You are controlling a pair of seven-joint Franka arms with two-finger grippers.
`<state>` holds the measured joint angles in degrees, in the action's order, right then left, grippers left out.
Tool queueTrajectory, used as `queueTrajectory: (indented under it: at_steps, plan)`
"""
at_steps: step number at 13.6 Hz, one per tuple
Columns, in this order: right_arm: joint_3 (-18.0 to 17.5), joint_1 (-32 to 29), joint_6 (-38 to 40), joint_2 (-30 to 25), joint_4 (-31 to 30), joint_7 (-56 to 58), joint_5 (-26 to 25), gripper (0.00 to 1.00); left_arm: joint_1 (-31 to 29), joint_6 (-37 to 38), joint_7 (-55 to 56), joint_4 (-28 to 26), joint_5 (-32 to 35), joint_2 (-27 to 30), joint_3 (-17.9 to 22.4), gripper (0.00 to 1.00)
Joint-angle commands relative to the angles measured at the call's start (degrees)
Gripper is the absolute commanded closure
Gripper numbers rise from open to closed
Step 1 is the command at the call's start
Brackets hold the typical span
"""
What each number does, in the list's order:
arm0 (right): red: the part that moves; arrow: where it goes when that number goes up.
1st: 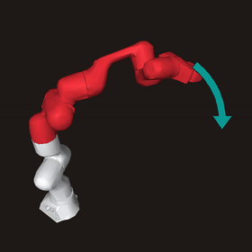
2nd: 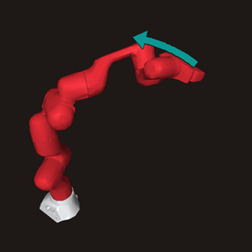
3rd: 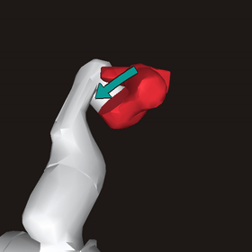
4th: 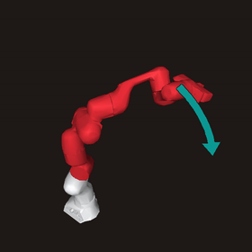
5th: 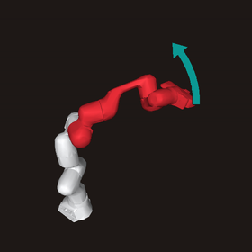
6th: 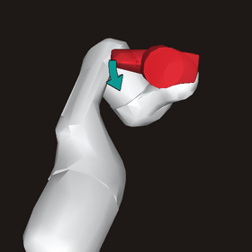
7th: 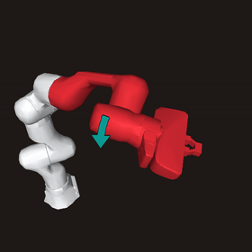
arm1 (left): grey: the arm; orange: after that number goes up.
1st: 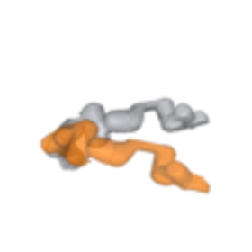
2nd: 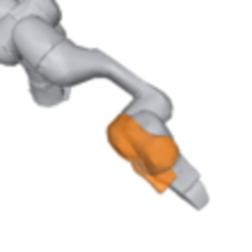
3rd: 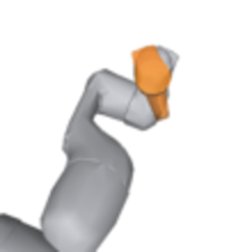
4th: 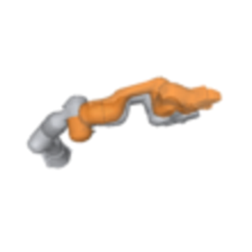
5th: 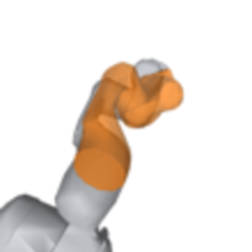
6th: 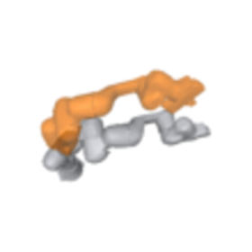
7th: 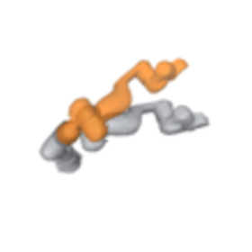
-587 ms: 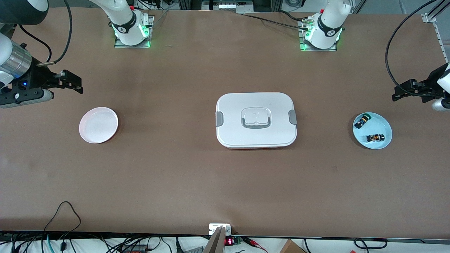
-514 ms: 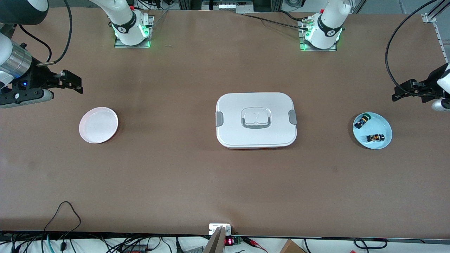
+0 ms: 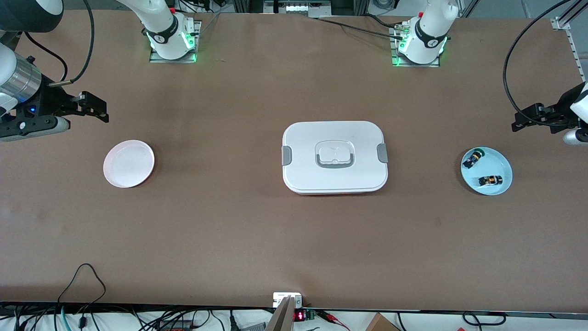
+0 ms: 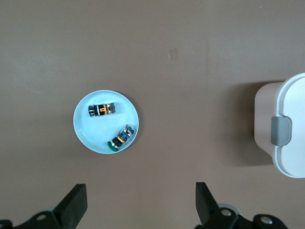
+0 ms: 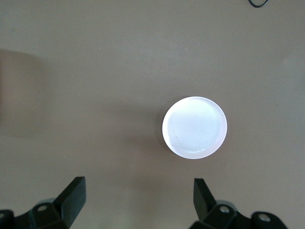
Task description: Transfer orange switch to right arm and place
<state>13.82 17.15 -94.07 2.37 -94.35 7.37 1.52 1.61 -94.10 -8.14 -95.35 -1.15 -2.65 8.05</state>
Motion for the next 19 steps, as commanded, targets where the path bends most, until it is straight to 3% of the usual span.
queueTrajectory:
  at_steps: [1,5,12,16,19]
  plan:
    - [0.15,0.25,1.08,0.00,0.93,-0.78,0.76,0.00,-0.12,2.07,-0.56,1.92,-0.52,-0.87,0.21,0.00]
    - [0.15,0.25,1.08,0.00,1.01,-0.60,0.76,0.00,-0.12,2.78,-0.56,1.92,-0.52,-0.95,0.12,0.00]
    - [0.15,0.08,1.08,0.09,1.01,-0.34,0.76,0.00,-6.62,0.86,-1.01,4.82,-0.88,-11.93,0.21,0.00]
    - [0.15,0.07,1.08,0.00,1.01,-0.34,0.76,0.00,-9.52,-9.86,-1.62,1.67,-0.44,-18.08,0.21,0.00]
    - [0.15,0.16,1.08,0.09,1.01,-0.25,0.76,0.00,-9.52,-21.09,-3.28,-4.47,-0.44,-19.84,0.30,0.00]
